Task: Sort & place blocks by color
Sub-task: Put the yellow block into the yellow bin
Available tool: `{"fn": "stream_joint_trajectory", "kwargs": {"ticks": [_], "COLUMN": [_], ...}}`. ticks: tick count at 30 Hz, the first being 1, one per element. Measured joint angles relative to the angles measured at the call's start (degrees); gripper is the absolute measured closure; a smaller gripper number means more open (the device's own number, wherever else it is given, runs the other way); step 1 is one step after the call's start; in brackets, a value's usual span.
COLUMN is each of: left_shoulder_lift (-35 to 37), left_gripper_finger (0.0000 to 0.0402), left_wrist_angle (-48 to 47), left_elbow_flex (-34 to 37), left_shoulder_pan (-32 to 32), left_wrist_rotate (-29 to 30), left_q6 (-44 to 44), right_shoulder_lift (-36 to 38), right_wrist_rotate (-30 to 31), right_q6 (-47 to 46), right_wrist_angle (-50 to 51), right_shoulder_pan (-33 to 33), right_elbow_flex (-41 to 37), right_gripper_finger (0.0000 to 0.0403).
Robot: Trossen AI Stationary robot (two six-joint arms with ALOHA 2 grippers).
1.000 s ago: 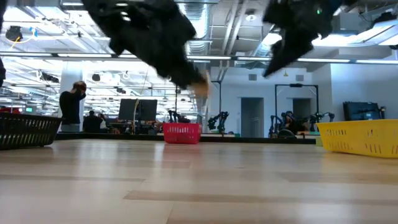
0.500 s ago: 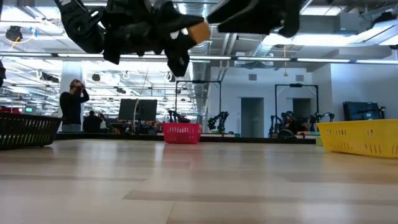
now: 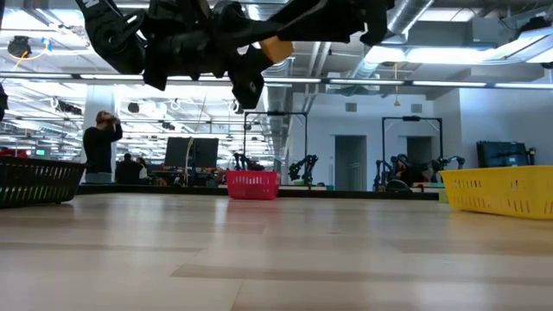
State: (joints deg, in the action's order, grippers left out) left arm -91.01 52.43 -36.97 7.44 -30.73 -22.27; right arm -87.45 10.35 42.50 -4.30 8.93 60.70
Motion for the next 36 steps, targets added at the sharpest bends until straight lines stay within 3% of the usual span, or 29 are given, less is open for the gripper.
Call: {"fn": "stream_joint_trajectory", "kwargs": {"ticks": [10,18,21,24,29,32,36], "left_shoulder_lift": [-0.1,-0.1,-0.2,-0.1,1.8,3.6,5.8], "left_gripper_finger": [0.0304,0.0304,0.0297,0.0223,0.0088,0.0054,0.005], "left_wrist_angle": [-2.2,-5.4,-5.2,-7.9,-20.4,-27.6,-30.8], "left_elbow_flex": [-2.3,-3.4,-3.4,-3.4,-3.4,-3.4,-3.4], "left_shoulder_pan": [0.0,0.3,0.2,1.1,5.7,7.9,8.4], "left_wrist_rotate": [-1.8,-2.1,-1.7,-1.3,1.3,6.5,10.0], "left_q6": [-1.7,-2.7,-2.9,0.5,3.7,6.6,10.0], "right_shoulder_lift": [-2.9,-2.5,-2.4,-2.3,1.1,4.0,7.9], "right_wrist_rotate": [-3.0,-3.0,-3.0,-2.6,-3.3,-4.0,-7.0], "right_q6": [0.0,1.5,1.3,-3.6,-17.4,-30.3,-49.2], "right_wrist_angle": [0.1,0.6,2.3,6.3,24.3,41.8,58.7], "right_shoulder_pan": [-1.6,-1.1,-0.8,0.2,0.9,-0.4,-2.5], "right_elbow_flex": [0.4,0.2,0.4,0.4,0.2,0.1,-3.5], "right_gripper_finger": [0.0152,0.0265,0.027,0.0273,0.0273,0.0273,0.0273]}}
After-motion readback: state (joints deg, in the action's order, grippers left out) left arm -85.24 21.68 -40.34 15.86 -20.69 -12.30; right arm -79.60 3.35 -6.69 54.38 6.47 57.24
